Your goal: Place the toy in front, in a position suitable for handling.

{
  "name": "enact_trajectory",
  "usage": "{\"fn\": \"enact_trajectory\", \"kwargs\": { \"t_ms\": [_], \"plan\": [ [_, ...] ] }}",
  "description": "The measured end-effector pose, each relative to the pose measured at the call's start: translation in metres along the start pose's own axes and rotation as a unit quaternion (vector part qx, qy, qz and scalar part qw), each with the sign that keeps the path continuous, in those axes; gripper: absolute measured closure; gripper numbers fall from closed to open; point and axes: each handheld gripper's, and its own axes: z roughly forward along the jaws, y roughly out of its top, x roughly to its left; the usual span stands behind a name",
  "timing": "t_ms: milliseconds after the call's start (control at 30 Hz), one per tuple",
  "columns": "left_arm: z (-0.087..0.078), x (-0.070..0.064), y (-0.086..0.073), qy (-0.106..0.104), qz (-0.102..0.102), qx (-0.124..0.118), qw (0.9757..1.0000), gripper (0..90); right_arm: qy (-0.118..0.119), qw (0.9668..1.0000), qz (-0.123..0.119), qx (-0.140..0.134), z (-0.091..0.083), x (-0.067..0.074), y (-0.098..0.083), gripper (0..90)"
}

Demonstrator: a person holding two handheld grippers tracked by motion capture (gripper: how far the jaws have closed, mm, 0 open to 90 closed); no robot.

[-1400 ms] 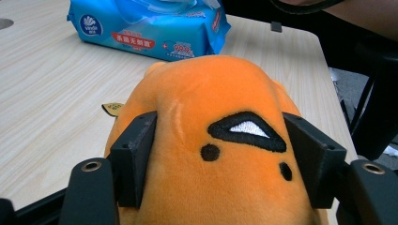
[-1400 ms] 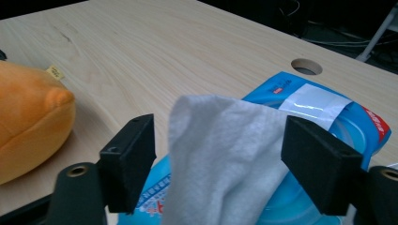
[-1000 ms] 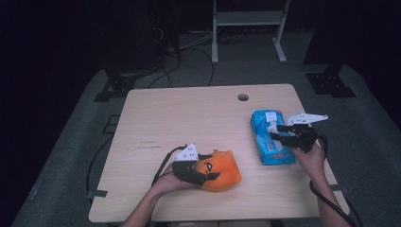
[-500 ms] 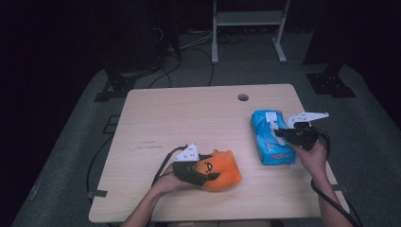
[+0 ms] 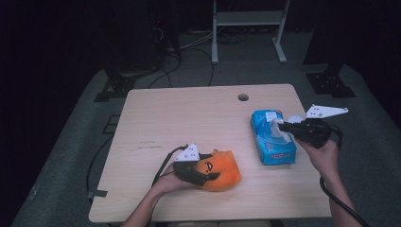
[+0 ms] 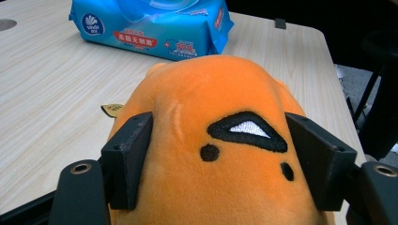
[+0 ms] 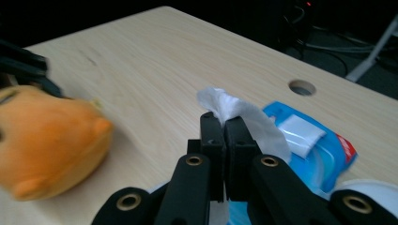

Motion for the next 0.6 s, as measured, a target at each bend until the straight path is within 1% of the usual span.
{"fn": "enact_trajectory", "kwargs": {
  "t_ms": [67, 167, 200, 233, 267, 300, 367, 400, 467, 533, 600],
  "plan": [
    [0.000, 0.000, 0.000, 0.000, -0.001, 0.000, 1.0000, 27.6, 0.007, 0.9998, -0.019, 0.000, -0.006, 0.012, 0.007, 87.6],
    [0.000, 0.000, 0.000, 0.000, -0.002, 0.002, 1.0000, 26.9, 0.033, 0.9986, -0.040, -0.008, -0.016, 0.034, 0.016, 87.6],
    [0.000, 0.000, 0.000, 0.001, -0.002, 0.001, 1.0000, 26.7, 0.044, 0.9977, -0.050, -0.013, -0.019, 0.042, 0.020, 87.6],
    [0.000, 0.000, 0.000, 0.001, -0.002, 0.000, 1.0000, 26.6, 0.056, 0.9969, -0.052, -0.014, -0.023, 0.050, 0.023, 87.5],
    [0.000, 0.000, 0.000, 0.002, -0.002, 0.000, 1.0000, 26.4, 0.073, 0.9957, -0.055, -0.015, -0.026, 0.060, 0.026, 87.5],
    [0.000, 0.000, 0.000, 0.002, -0.002, 0.000, 1.0000, 26.3, 0.082, 0.9947, -0.059, -0.015, -0.028, 0.066, 0.027, 87.5],
    [0.000, 0.001, 0.000, 0.003, 0.000, 0.001, 1.0000, 26.0, 0.111, 0.9914, -0.069, -0.015, -0.031, 0.083, 0.030, 87.5],
    [0.000, 0.001, 0.000, 0.003, 0.000, 0.001, 1.0000, 25.8, 0.128, 0.9891, -0.072, -0.016, -0.031, 0.091, 0.031, 87.5],
    [0.001, 0.001, 0.000, 0.003, -0.002, -0.001, 1.0000, 25.3, 0.163, 0.9837, -0.074, -0.018, -0.031, 0.106, 0.032, 87.4],
    [0.001, 0.001, 0.000, 0.003, -0.001, -0.002, 1.0000, 24.7, 0.192, 0.9782, -0.078, -0.013, -0.027, 0.118, 0.033, 87.4],
    [0.001, 0.001, -0.001, 0.003, 0.000, -0.003, 1.0000, 24.3, 0.227, 0.9712, -0.073, -0.007, -0.019, 0.125, 0.033, 87.4]
  ]
}}
